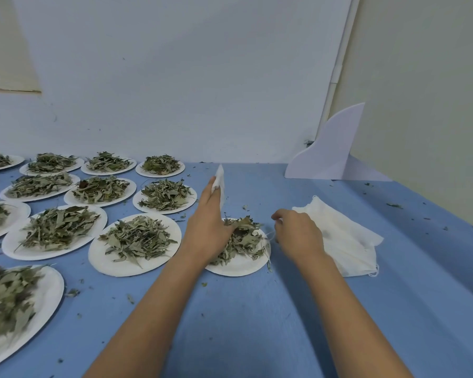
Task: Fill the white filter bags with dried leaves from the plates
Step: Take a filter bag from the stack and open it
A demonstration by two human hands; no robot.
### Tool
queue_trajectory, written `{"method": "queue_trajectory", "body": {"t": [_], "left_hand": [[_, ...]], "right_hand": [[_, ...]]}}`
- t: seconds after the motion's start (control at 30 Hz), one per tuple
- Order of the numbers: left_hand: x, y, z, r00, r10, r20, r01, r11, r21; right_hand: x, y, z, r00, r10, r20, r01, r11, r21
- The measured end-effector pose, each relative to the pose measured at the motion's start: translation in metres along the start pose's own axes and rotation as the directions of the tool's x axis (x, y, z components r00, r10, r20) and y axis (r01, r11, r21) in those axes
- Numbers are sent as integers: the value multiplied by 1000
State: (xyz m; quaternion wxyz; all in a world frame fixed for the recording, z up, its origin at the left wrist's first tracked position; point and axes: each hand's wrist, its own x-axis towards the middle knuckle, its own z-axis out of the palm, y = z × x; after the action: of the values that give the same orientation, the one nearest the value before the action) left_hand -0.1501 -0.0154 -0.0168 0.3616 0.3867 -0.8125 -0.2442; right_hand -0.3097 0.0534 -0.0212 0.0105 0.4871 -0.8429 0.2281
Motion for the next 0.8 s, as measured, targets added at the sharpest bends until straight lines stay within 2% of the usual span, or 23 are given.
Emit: {"method": "queue_trajectory", "body": {"t": [0.17,0.33,0.6,0.63,0.7,0.8], "left_hand": [[-2,-1,-3,1000,-18,2,18,998,-57],[-6,0,-10,995,43,-94,-59,983,-175],[-11,-1,-13,994,29,-107,-50,978,-202],[-12,0,-14,993,36,-114,-59,978,-199],[-14,2,-15,987,36,-155,-68,977,-204],[-16,4,-19,965,41,-257,-71,992,-108]], "right_hand": [[-2,-1,-2,999,-23,-43,19,997,-77],[-4,-6,0,996,-59,-60,59,998,-10],[-8,-7,7,998,31,47,-26,994,-103],[-7,-8,5,1000,17,16,-17,999,-42],[-9,-18,-3,995,-29,-100,51,975,218],[-13,-47,-19,971,-81,-226,209,747,631]]}}
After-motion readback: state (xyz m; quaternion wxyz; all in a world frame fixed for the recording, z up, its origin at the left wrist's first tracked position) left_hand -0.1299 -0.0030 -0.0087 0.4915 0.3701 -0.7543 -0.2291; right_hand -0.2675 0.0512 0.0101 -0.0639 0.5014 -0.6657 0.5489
